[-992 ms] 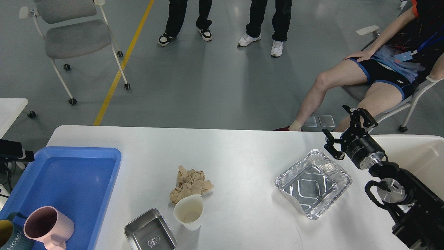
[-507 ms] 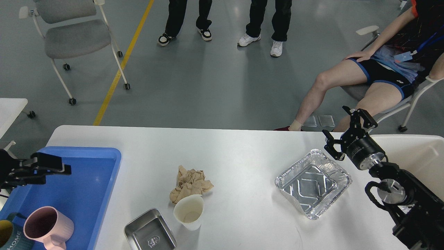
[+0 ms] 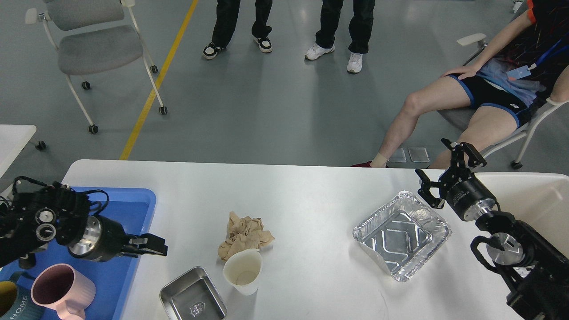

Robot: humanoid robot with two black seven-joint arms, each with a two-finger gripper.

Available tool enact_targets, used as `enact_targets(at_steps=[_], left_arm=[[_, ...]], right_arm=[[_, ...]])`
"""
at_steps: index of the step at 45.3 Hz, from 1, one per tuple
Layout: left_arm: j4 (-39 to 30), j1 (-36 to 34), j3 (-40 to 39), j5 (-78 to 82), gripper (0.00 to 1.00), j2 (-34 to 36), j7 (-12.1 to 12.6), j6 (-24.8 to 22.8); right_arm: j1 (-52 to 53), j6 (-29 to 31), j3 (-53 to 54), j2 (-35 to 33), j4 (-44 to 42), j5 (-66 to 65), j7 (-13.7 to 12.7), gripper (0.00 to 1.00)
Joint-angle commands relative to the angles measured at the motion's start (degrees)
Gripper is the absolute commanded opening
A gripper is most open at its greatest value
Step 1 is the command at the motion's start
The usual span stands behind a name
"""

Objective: Tidy desktop
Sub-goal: 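Release the mug and reach the left gripper toward the steel box, then grasp the small stainless steel box with the left gripper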

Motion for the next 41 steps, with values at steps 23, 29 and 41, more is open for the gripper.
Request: enact_targets(at_steps=[23, 29, 41], left_arm=[[1.04, 2.72, 4.0, 2.76, 0.83, -4.71, -0.01, -0.2], [2.01, 2.73, 3.74, 2.32, 0.9, -5.94, 0.08, -0.2], [6.4, 2.81, 4.0, 2.67, 0.94, -8.84, -0.36, 0.41]], right_arm=[[0.49, 0.08, -0.12, 0.06, -0.44, -0.1, 0.0, 1.0], [0.41, 0.08, -0.12, -0.03, -0.44, -0.1, 0.0, 1.0], [0.05, 0.08, -0.12, -0.03, -0.44, -0.1, 0.0, 1.0]])
